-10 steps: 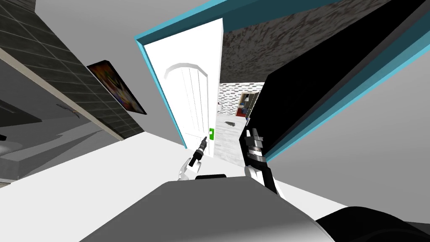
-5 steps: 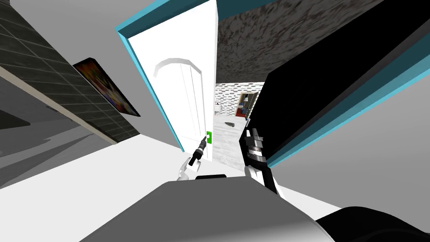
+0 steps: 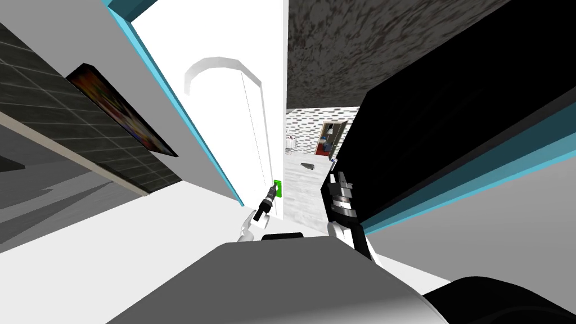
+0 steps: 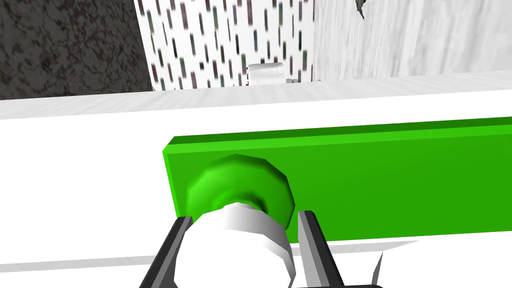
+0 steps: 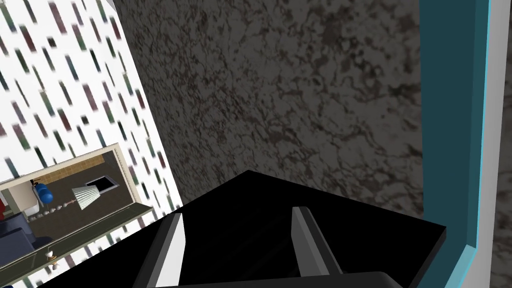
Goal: Push the door open
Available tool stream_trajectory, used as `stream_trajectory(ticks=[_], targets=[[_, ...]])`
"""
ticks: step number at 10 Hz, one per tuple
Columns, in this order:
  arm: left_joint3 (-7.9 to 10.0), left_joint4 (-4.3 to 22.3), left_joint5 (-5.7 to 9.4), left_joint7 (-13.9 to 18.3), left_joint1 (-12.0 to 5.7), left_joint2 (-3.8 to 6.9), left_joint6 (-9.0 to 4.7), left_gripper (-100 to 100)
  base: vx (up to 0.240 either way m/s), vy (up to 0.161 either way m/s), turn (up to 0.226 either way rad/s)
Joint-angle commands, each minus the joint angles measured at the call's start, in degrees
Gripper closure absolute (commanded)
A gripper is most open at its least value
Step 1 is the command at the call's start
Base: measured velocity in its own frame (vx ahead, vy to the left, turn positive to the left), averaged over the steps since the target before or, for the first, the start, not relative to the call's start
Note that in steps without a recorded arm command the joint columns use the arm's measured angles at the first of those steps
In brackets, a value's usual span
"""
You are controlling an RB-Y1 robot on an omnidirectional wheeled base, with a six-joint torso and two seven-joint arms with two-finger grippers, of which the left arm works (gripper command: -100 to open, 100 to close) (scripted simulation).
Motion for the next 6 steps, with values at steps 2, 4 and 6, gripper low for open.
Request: stream_trajectory(ticks=[2, 4, 6], targets=[[-0.01, 0.0, 0.0, 0.0, 0.08, 0.03, 0.05, 100, -0.014, 0.006, -0.012], [-0.01, 0.0, 0.0, 0.0, 0.08, 0.03, 0.05, 100, 0.0, 0.0, 0.0], [0.89, 0.1, 0.1, -0.2, -0.46, 0.34, 0.01, 100, 0.054, -0.027, 0.013]])
